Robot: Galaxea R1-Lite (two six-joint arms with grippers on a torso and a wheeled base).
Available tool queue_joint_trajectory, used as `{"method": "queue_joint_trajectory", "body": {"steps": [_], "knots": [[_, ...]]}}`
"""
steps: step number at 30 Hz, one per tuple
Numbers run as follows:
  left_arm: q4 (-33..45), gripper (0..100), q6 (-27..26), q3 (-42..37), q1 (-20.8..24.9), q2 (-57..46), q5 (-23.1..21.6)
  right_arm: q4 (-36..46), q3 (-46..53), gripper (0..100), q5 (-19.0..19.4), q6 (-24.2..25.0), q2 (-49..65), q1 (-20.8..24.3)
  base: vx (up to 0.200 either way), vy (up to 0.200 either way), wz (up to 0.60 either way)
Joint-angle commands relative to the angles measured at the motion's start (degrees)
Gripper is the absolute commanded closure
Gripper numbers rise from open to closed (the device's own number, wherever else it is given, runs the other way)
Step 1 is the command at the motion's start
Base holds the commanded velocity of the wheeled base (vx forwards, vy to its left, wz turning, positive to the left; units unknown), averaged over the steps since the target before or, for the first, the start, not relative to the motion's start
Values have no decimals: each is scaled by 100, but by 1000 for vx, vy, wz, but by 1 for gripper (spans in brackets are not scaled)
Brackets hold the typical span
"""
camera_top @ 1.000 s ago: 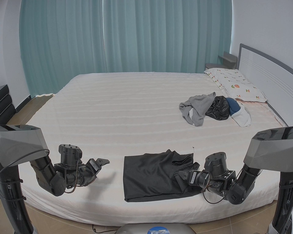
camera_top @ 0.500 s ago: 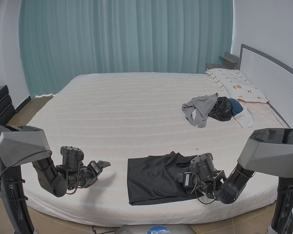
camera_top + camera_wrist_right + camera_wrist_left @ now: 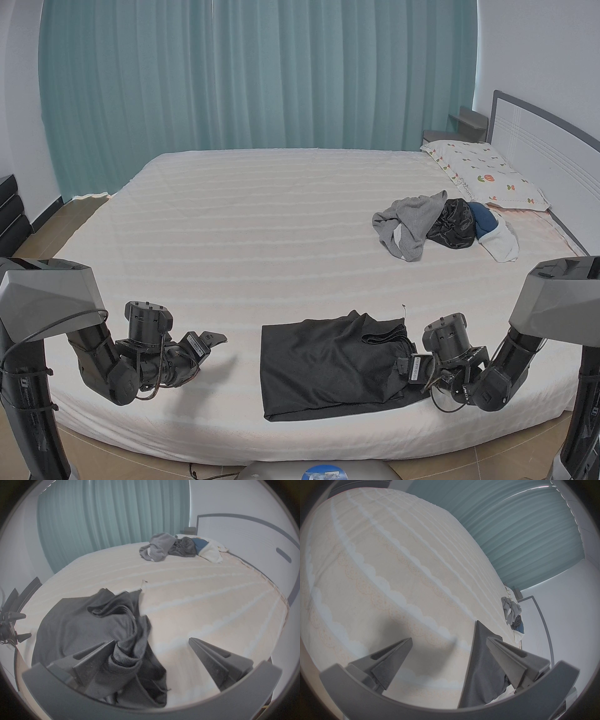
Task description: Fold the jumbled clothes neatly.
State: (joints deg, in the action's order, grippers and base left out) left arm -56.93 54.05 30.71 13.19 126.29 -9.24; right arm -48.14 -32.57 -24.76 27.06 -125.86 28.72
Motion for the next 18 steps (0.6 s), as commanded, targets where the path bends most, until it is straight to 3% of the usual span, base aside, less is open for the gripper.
{"method": "queue_joint_trajectory", "body": {"steps": [1,7,11,18], "knots": [[-2,0,0,-3,-1,18,10,-161,462,0,226,159,307,-253,0,0,0],[-2,0,0,-3,-1,18,10,-785,1271,0,481,300,342,-481,0,0,0],[-2,0,-9,-3,8,18,10,-1663,1825,0,815,308,536,-710,0,0,0],[-2,0,-9,-3,8,27,10,-2419,1921,0,1377,352,632,-859,0,0,0]]}}
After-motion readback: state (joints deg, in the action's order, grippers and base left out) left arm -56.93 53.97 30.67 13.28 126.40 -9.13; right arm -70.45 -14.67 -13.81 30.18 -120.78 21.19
